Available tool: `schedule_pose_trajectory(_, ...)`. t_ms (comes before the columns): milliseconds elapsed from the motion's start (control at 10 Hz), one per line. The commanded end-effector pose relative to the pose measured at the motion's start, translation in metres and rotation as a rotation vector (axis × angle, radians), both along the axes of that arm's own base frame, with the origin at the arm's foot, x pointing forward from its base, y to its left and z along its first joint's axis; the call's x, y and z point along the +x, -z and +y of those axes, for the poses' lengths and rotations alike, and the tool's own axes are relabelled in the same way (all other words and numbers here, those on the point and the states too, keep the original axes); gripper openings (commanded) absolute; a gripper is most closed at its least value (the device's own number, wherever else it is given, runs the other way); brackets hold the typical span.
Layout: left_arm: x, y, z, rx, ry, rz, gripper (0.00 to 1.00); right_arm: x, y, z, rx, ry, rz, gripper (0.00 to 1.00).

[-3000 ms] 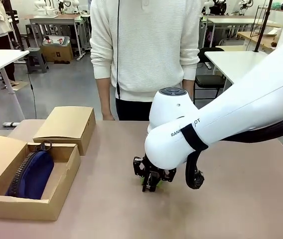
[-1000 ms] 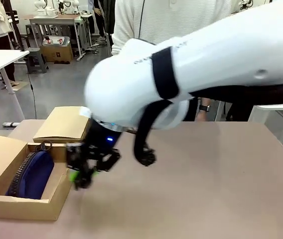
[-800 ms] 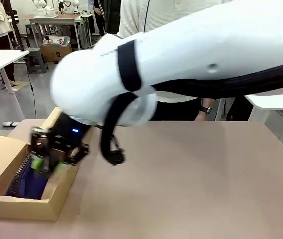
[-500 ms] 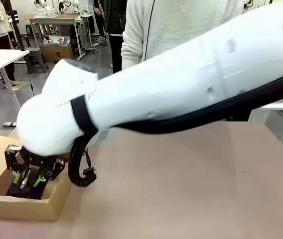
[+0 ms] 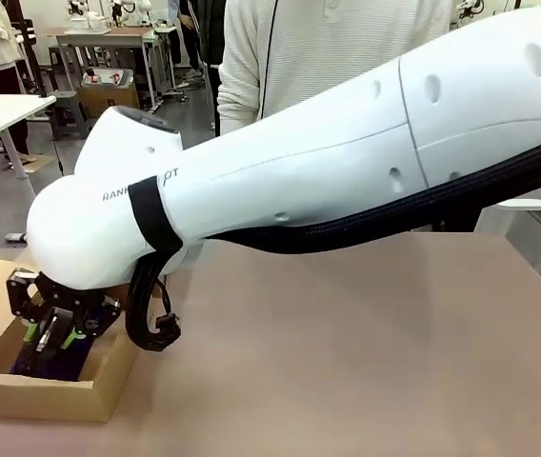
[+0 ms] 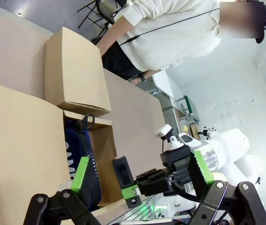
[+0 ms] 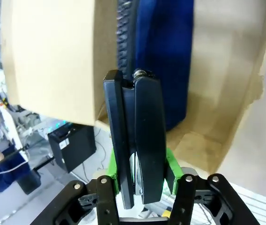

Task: Place items inside the box.
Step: Pick up a Pencil pouch or Stapler and place it inside the Mailer Box closest to the robot.

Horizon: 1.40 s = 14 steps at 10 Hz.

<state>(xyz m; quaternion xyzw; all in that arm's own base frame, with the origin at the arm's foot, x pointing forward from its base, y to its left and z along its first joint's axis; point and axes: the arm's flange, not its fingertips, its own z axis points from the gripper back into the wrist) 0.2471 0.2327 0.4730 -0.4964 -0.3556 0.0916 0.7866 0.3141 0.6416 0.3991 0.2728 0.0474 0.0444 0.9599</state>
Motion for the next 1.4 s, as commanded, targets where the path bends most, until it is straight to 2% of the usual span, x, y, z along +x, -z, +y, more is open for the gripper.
schedule_pose_trajectory(0, 0.0, 0.0, -0.001, -0.008, 0.002, -0.034, 1.0, 0.005, 0.014, 0.008, -0.067, 0.089, -0.035, 0.43)
schedule_pose_trajectory(200, 0.0, 0.0, -0.001, -0.008, 0.002, -0.034, 1.0, 0.008, 0.01, 0.006, -0.064, 0.115, -0.046, 0.43)
schedule_pose_trajectory(600, 0.0, 0.0, -0.001, -0.008, 0.002, -0.034, 1.0, 0.011, 0.018, -0.001, -0.048, 0.111, -0.003, 0.43)
schedule_pose_trajectory(700, 0.0, 0.0, -0.001, -0.008, 0.002, -0.034, 1.0, 0.01, 0.017, -0.004, -0.032, 0.113, 0.0, 0.65)
schedule_pose_trajectory(800, 0.0, 0.0, -0.001, -0.008, 0.002, -0.034, 1.0, 0.01, 0.017, -0.005, -0.042, 0.113, -0.003, 1.0)
schedule_pose_trajectory(1300, 0.0, 0.0, -0.001, -0.008, 0.002, -0.034, 1.0, 0.008, 0.015, -0.014, -0.022, 0.139, -0.004, 1.0)
